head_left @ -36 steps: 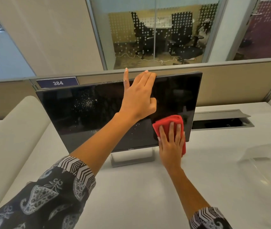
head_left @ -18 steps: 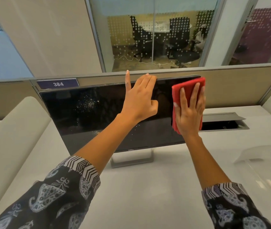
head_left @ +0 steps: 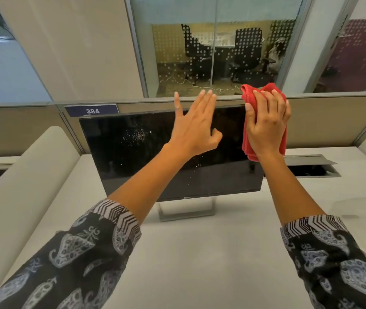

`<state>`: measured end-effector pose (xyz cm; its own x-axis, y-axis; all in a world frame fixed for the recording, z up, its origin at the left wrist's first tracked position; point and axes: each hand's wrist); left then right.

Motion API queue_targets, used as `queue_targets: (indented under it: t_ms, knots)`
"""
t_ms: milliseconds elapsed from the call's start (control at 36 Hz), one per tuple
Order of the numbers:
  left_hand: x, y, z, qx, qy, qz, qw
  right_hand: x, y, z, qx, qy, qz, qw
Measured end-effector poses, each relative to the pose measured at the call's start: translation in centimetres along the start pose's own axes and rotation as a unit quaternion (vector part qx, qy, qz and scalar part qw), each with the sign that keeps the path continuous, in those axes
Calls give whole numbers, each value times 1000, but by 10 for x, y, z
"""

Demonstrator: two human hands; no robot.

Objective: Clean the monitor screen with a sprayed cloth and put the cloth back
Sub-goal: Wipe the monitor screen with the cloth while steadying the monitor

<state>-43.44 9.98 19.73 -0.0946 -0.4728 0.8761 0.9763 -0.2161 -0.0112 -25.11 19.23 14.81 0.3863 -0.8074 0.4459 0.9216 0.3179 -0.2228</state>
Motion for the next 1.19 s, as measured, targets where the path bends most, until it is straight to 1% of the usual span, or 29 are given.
queue_targets:
  t_ms: [111, 194, 389, 583, 722, 806, 889, 1000, 1194]
  knots:
    - [16, -38, -22, 46, 32, 35, 998, 1, -1, 0, -6, -1, -3, 1000]
    - [29, -72, -44, 85, 36, 53, 994, 2, -5, 1, -15, -1, -8, 1000]
    - [51, -130, -91, 146, 40, 44, 987, -4, -28, -7, -40, 15, -10, 999]
    - [49, -153, -119, 216, 53, 10, 975, -12, -68, -15, -24, 58, -9, 998]
    - [40, -161, -128, 198, 86, -56, 975, -15, -95, -20, -23, 52, 0, 998]
    - [37, -163, -128, 193, 102, -83, 972, -17, -115, -24, -8, 71, 9, 997]
    - [34, -163, -129, 188, 115, -95, 971, -21, -139, -31, -4, 84, 25, 996]
    - [32, -167, -130, 186, 125, -114, 968, -24, -171, -39, 2, 70, 52, 996]
    - [29, -175, -133, 183, 132, -118, 967, -30, -220, -52, 14, 73, 65, 995]
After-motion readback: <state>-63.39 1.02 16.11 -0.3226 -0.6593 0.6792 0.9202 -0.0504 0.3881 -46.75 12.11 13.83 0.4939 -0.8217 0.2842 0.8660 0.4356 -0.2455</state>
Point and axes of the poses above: each hand's wrist, its own z-axis towards the middle knuckle, its own x-axis out of the back of the hand, y = z × x, and after that the axes turned 4 degrees about -z, right-handed
